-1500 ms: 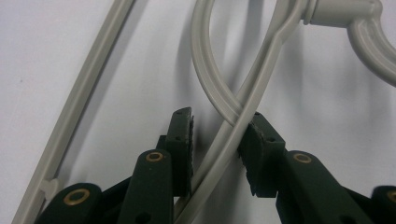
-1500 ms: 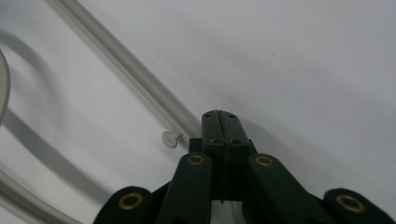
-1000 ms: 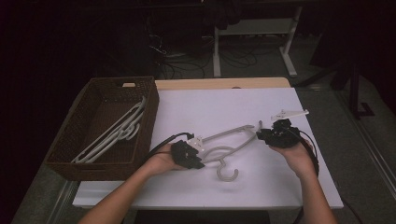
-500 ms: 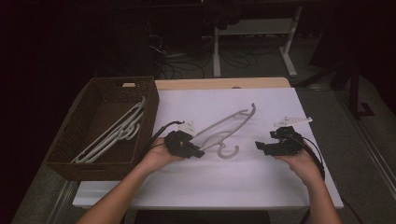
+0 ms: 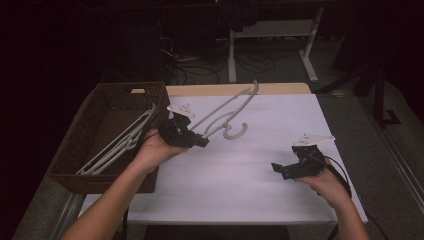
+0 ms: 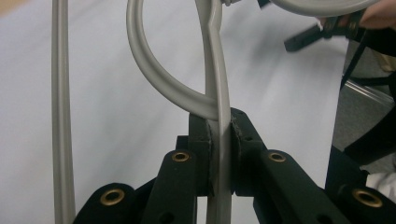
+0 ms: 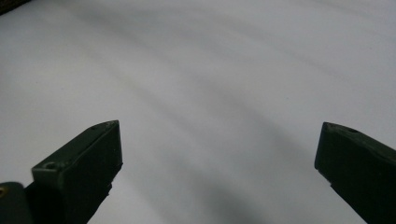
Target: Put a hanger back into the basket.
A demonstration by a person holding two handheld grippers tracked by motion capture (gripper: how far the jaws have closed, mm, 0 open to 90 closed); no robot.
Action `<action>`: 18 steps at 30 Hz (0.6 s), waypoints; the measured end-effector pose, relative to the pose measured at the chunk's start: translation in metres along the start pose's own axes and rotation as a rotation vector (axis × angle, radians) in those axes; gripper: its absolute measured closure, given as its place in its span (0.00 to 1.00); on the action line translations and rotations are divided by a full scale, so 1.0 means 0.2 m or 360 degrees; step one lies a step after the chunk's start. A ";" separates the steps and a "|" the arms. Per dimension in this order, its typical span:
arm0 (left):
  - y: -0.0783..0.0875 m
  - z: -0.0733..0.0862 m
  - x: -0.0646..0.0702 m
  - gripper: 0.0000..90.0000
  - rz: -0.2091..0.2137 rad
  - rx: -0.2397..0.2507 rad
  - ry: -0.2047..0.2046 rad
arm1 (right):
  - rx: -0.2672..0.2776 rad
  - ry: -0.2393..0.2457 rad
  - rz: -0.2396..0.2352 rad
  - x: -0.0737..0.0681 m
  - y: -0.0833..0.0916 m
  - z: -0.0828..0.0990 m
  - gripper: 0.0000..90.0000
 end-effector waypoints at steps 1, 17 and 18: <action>0.04 -0.04 -0.01 0.91 0.0008 0.0033 0.0014 | -0.0003 0.0005 -0.0001 0.00 0.00 0.00 0.01; 0.63 -0.08 -0.30 0.91 -0.0291 0.0111 0.0022 | -0.0035 0.0007 0.0020 0.01 -0.02 0.03 0.01; 0.66 -0.05 -0.32 0.91 -0.0310 0.0105 0.0029 | -0.0034 0.0005 0.0022 0.01 -0.02 0.03 0.01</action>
Point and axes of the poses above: each handheld gripper's, and its own axes: y roughly backward along the jaws, z roughly out of its underside, x roughly to its right, the point moved 9 cm from there along -y, roughly forward along the jaws, and after that the axes turned 9 degrees about x, right-handed, at the moved point
